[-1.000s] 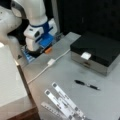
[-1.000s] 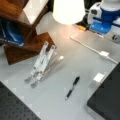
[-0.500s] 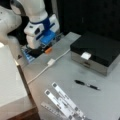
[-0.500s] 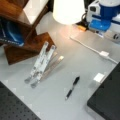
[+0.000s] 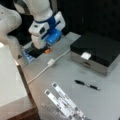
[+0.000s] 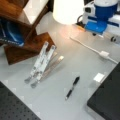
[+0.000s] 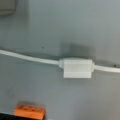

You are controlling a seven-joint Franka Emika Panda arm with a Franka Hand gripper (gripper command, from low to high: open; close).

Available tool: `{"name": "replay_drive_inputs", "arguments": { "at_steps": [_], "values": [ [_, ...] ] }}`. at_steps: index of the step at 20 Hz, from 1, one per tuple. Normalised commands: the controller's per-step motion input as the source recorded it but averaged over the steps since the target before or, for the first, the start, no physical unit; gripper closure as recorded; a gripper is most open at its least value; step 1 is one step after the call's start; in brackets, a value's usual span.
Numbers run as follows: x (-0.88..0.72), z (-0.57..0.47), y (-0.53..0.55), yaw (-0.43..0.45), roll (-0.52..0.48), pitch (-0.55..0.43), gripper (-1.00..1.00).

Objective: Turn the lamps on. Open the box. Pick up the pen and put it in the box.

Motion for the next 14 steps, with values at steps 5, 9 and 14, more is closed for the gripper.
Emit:
{"name": "replay_drive_inputs", "arguments": {
  "at_steps": [5,9,14],
  "values": [
    [0.72,0.21,0.15,-0.087,0.141,0.255,-1.0],
    [0.5,0.15,0.1,-0.085,0.098,0.221,-1.0],
    [0.29,0.05,0.05,-0.074,0.041,0.184,-1.0]
  ]
}}
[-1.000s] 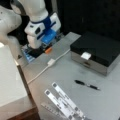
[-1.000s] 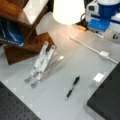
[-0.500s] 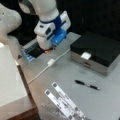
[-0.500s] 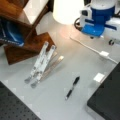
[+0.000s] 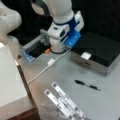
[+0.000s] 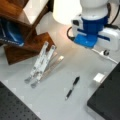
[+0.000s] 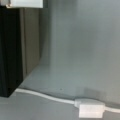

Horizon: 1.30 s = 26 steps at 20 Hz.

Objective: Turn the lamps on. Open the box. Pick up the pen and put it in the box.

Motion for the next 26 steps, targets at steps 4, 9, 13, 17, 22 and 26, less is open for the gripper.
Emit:
{"name": "replay_drive_inputs", "arguments": {
  "at_steps": [4,9,13,17,22,26],
  "values": [
    [0.41,-0.15,0.03,-0.068,0.08,0.141,-1.0],
    [0.43,-0.23,0.06,-0.141,0.209,0.101,-1.0],
    [0.26,-0.01,0.05,-0.102,0.347,0.135,-1.0],
    [0.21,0.08,-0.02,-0.07,0.496,0.107,-1.0],
    [0.22,-0.03,-0.04,-0.029,0.451,0.049,-1.0],
    [0.2,-0.13,-0.08,0.029,0.336,0.017,-1.0]
  ]
}}
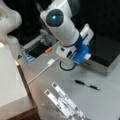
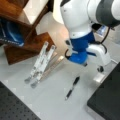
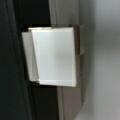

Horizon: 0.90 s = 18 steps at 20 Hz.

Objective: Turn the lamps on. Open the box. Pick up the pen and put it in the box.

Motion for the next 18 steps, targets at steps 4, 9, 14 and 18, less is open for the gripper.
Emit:
{"name": "replay_drive_inputs", "arguments": {
  "at_steps": [4,9,14,18],
  "values": [
    [0.16,-0.1,-0.07,0.07,0.265,0.001,-1.0],
    [0.11,-0.09,-0.04,0.087,0.235,-0.021,-1.0],
    [0.03,-0.11,-0.01,0.057,0.259,-0.025,-1.0],
    [-0.04,-0.18,0.02,0.009,0.273,-0.032,-1.0]
  ]
}}
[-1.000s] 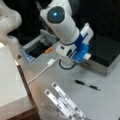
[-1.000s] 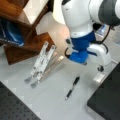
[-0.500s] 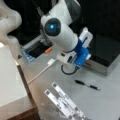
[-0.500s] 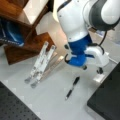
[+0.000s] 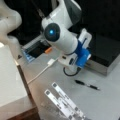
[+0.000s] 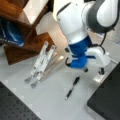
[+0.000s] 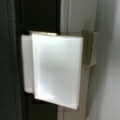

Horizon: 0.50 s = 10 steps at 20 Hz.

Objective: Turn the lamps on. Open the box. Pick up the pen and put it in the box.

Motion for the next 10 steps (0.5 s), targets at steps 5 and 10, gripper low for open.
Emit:
{"name": "replay_drive_inputs", "arguments": {
  "at_steps": [5,10],
  "values": [
    [-0.12,-0.2,0.05,-0.003,0.247,-0.039,-1.0],
    [-0.15,-0.18,0.06,-0.041,0.252,-0.029,-1.0]
  ]
}}
